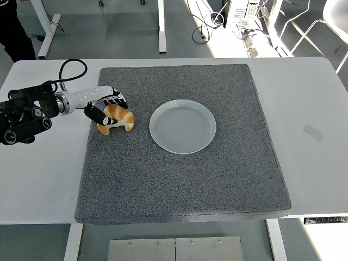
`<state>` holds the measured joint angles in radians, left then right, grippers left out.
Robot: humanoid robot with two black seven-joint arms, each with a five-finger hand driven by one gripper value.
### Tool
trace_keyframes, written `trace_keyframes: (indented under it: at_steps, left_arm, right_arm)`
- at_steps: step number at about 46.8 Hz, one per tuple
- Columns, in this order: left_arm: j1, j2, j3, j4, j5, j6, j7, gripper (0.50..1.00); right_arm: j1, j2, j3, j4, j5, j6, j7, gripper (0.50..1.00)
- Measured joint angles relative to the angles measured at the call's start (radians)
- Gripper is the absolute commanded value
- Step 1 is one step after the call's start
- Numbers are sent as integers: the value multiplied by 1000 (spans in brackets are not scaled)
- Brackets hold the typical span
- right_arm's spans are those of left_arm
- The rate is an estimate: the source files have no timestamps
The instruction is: Place the bread on the plate
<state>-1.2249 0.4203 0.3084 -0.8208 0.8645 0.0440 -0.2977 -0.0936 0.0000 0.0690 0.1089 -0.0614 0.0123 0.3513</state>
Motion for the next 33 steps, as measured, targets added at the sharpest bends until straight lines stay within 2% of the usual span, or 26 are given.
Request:
trace_keyframes:
  at_steps: [16, 33]
  left_arm:
    - [-3, 3, -3, 0, 2, 5, 0, 589]
    - [-78, 32, -63, -3, -16, -16, 0, 592]
  right_arm:
    - [0, 0, 0, 0, 0, 0, 0, 1000]
    - [0, 0, 0, 0, 0, 0, 0, 1000]
